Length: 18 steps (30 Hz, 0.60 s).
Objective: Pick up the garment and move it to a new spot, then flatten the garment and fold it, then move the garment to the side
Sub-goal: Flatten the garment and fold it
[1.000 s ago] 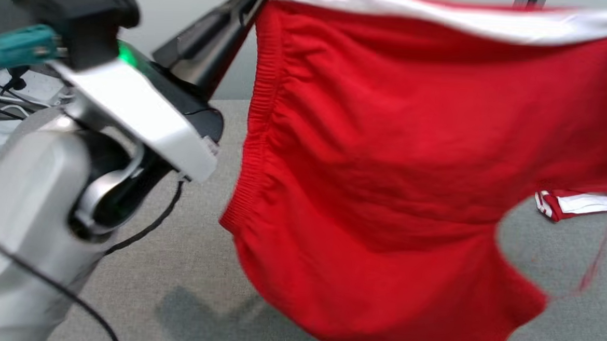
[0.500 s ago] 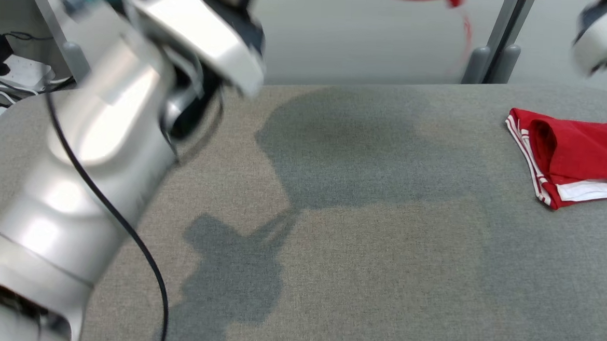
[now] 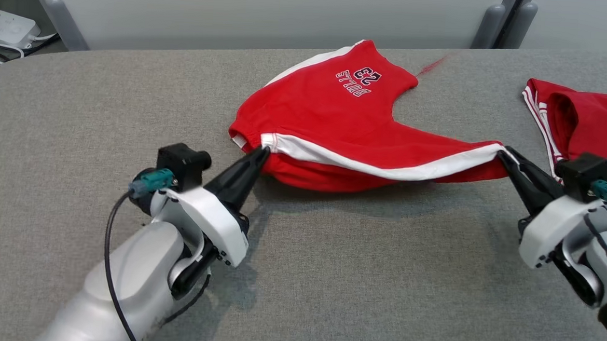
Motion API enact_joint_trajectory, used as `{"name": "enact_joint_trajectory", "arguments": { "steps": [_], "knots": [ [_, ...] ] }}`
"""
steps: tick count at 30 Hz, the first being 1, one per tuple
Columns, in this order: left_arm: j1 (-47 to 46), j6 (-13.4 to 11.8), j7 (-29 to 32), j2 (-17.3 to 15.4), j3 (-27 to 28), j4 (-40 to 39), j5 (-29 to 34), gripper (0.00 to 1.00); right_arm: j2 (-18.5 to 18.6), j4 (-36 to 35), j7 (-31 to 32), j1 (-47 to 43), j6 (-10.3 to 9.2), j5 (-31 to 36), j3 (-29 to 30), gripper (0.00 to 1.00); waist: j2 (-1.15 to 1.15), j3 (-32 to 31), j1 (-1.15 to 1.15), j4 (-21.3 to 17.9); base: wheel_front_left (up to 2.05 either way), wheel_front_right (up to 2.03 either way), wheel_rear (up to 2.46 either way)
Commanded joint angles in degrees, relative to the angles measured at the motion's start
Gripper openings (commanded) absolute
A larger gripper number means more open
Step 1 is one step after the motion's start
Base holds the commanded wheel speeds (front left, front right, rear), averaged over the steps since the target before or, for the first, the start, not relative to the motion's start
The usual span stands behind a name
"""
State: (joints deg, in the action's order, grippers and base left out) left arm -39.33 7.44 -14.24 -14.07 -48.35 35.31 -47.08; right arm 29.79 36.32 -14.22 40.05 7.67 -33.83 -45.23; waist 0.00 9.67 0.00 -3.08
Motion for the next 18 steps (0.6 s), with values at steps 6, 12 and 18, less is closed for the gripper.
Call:
{"name": "enact_joint_trajectory", "arguments": {
  "steps": [6, 12, 18],
  "knots": [
    [5.67, 0.04, -0.74, -2.38, 5.14, -8.18, 8.61, 0.00, 5.03, -8.38, -0.77, -10.96, -0.19, 0.11, 5.28, 0.00, 0.00, -0.80, 0.00, 0.24, 0.00, 0.00, 0.00],
    [14.96, -1.22, -0.75, -4.40, 9.91, -17.00, 13.90, 0.00, 7.98, -17.63, 2.39, -21.26, -0.19, -1.67, 8.76, 0.00, 0.00, -1.94, 0.00, -0.02, 0.00, 0.00, 0.00],
    [24.52, -4.28, -0.75, -7.08, 12.30, -25.05, 16.22, 0.00, 9.04, -27.60, 8.38, -31.17, -0.19, -3.56, 14.71, 0.00, 0.00, -1.86, 0.00, 0.19, 0.00, 0.00, 0.00]
  ]
}}
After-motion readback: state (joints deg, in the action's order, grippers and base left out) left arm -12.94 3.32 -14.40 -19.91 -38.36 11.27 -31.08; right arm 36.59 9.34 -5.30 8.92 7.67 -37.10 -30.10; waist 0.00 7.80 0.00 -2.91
